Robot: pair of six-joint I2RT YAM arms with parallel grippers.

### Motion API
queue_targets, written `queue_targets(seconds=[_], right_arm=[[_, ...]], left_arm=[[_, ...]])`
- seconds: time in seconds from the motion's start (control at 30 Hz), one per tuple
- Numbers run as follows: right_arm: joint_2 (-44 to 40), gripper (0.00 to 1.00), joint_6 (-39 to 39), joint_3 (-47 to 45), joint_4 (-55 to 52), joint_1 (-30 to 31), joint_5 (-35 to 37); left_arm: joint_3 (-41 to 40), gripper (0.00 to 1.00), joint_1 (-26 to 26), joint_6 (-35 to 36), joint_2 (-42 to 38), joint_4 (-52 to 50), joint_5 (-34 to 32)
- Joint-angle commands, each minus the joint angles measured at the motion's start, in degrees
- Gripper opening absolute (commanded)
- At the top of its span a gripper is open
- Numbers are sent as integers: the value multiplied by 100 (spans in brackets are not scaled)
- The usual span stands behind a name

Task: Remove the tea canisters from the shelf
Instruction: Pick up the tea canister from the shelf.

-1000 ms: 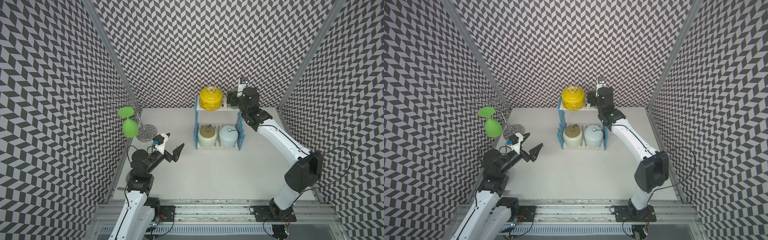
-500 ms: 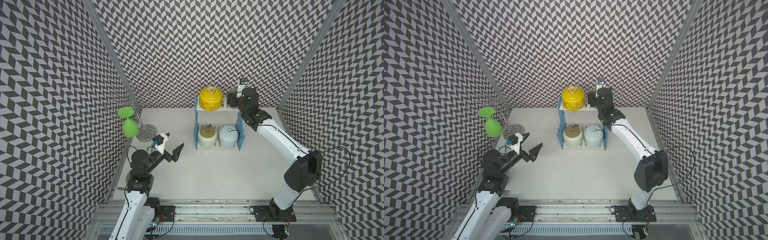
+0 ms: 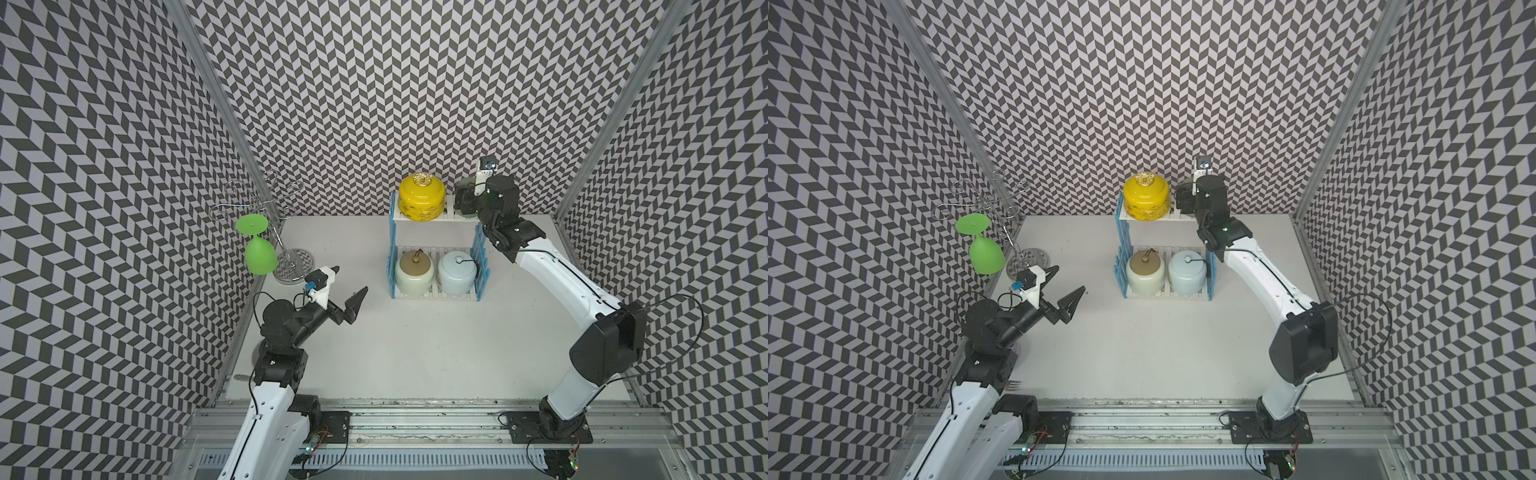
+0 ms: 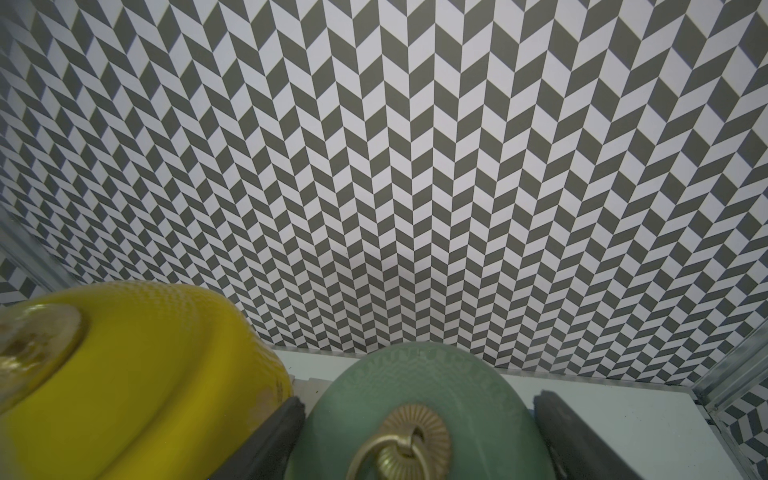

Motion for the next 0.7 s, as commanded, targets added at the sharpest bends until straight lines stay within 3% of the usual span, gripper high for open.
queue_targets(seconds=[0.0,0.4,0.67], right_arm=[[-468,45,74,-11,316,-36,38],[-1402,39,96,-608,461,-26,47],[-2390,35,255,-1653,641,8,3]], left_arm=[[-34,100,54,-3,-33,129,74],[-40,100,58,16,-33,140,15],[1,100,85,33,57,73,-51]])
